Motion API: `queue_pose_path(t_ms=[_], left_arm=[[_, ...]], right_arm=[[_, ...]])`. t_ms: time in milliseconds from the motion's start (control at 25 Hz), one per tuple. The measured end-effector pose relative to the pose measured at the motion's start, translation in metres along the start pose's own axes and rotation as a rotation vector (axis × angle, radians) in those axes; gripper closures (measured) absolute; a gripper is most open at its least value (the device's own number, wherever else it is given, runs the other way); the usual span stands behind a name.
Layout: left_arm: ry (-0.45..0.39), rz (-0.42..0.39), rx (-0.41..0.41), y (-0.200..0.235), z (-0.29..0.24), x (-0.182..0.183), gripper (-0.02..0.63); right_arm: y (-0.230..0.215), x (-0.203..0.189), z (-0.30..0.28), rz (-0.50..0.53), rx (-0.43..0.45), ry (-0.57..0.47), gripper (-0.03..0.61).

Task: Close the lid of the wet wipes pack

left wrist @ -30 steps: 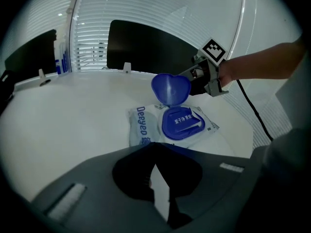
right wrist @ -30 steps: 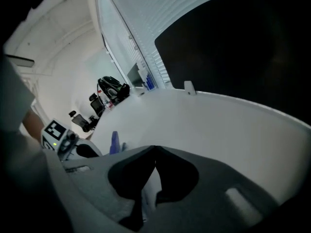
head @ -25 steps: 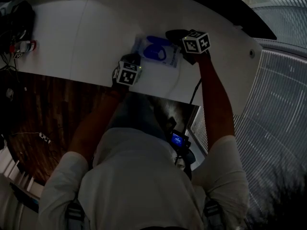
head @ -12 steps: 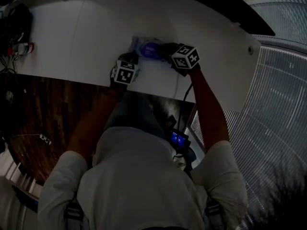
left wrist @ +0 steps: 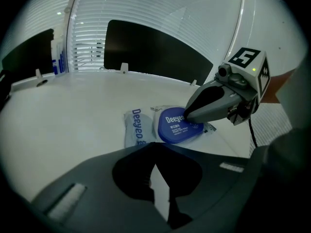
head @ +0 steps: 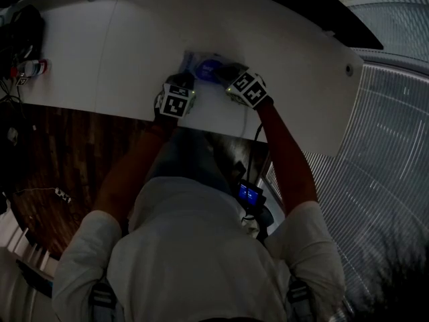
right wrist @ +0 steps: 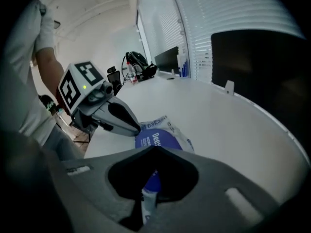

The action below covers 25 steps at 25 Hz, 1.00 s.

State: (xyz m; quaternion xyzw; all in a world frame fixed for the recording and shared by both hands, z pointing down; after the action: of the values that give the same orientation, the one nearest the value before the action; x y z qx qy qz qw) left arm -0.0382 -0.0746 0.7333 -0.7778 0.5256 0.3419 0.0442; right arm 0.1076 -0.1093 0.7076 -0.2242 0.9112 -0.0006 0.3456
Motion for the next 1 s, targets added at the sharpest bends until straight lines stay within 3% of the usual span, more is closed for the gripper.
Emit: queue_pose_path(t_ms=[640,1000], left_arm=[[-0.018,-0.019,-0.008,-0.004,-0.002,0.003,0.614],[-0.005,-0.020,-0.008,-0.003,0.003,0.003,0.614]], right_arm=[[0.014,-0.004,-0.019,0.127,-0.075,0.125,0.577],[0.019,0.006,-0.028,0.210,-0.097,0.254,0.577]])
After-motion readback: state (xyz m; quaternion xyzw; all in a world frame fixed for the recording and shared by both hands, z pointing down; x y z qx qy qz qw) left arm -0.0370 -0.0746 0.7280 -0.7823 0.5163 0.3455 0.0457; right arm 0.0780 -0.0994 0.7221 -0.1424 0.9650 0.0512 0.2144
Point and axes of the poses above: the fingertips, and each gripper's own axes: z backward along the fingers, y to its left, x out of its top, the point moved 8 cm from there along z, backward along the fingers, and after that the axes turned 3 degrees about z, right-handed, at the moved point
